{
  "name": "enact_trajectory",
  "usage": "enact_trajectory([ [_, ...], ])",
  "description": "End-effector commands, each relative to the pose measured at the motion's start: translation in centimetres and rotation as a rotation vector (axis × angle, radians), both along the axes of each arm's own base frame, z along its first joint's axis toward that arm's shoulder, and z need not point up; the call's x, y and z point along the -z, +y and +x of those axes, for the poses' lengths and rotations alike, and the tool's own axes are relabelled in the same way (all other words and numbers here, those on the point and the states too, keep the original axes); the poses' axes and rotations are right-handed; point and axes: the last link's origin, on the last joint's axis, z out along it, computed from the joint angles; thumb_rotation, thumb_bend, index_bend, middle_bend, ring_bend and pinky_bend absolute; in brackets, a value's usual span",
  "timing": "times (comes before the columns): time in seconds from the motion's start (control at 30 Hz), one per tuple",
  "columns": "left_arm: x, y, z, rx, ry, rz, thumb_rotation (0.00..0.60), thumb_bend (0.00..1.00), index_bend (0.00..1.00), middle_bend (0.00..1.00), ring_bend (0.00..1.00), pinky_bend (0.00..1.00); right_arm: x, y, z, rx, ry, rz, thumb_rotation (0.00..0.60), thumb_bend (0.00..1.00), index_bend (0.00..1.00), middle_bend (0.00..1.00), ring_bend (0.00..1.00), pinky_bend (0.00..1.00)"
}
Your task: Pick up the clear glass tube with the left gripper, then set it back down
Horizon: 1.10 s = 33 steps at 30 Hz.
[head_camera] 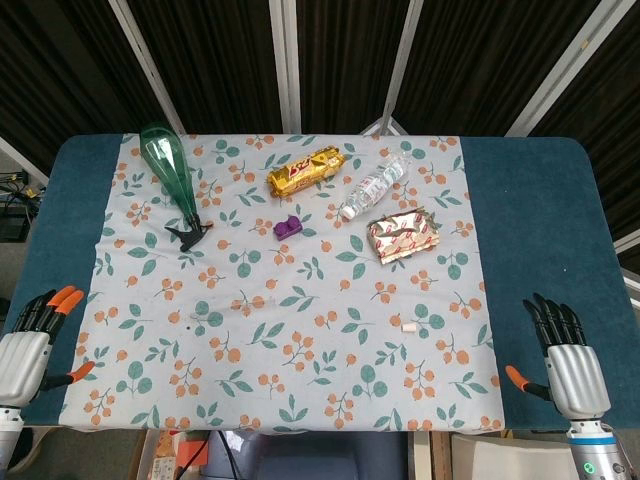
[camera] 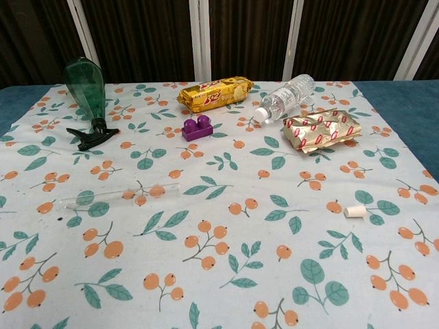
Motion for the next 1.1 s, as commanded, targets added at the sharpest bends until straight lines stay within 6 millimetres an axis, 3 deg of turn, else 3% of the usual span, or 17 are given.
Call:
enact_trajectory([
  [0.03,0.0,0.0,0.0,0.001,0.001,-0.001,0.6,0.15,0.03,0.04,0.0,0.0,0.0,0.0,0.0,0.0,0.0,0.0,0.6,0.21,0.0,0.0,0.0,0.0],
  [0.83,0.6,0.2,0.3,-0.015,0.012,-0.022,0.6,0.15,0.05,0.04,0.0,0.0,-0.1,0.1,-0.1,0.012,-0.007,0.002,0.6,0.21,0.0,0.0,0.0,0.0],
  [1.1,1.6,2.1,2.0,-0.031,-0.008,-0.025,0.6,0.15,0.16,0.16,0.0,0.0,0.1,0.1,0.0,0.013,-0.02,0.013,0.6,0.21,0.0,0.0,0.0,0.0],
])
